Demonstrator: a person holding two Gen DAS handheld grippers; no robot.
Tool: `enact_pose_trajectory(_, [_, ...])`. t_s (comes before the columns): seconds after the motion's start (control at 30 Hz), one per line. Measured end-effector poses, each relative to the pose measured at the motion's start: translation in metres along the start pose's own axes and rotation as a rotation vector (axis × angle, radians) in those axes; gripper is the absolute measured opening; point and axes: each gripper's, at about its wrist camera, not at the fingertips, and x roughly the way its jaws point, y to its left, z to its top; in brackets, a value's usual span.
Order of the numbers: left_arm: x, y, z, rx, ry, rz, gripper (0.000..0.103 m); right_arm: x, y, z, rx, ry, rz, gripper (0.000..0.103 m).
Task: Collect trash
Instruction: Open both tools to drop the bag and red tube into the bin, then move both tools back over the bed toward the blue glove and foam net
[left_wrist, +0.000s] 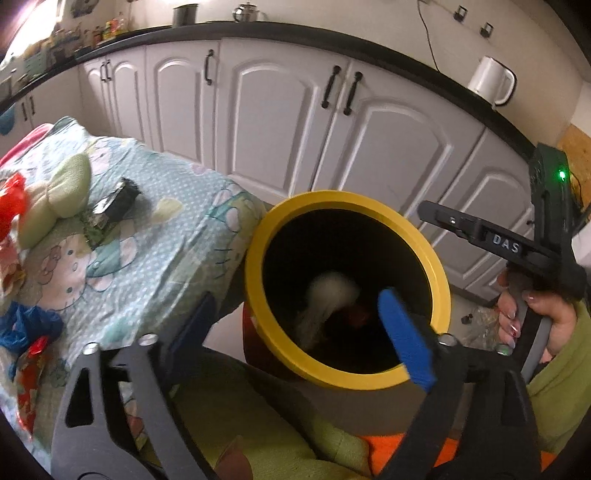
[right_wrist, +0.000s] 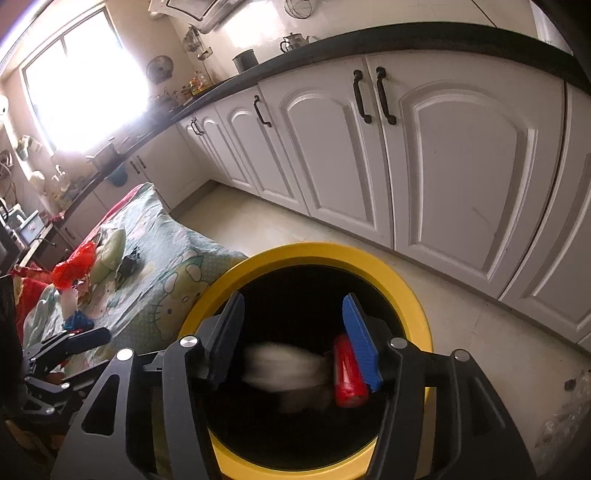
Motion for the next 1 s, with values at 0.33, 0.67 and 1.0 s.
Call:
enact_pose_trajectory(0.33, [-0.033, 0.025, 0.005, -0.07, -0.12, 0.087, 0.092, -0.014, 0.024, 0.005, -0.063, -0.06, -0.018, 0.062])
enact_pose_trajectory(0.67, [-0.071, 0.056, 0.006, -0.143, -0.233, 0.171, 0.092, -0.029, 0.077, 0.009, -0.163, -0.114, 0.034, 0.063])
enact_pose_trajectory(1.0, [-0.107, 0.093, 0.001, -0.227, -0.32, 0.244, 0.092, -0.029, 0.135, 0.008, -0.281, -0.107, 0.098, 0.063])
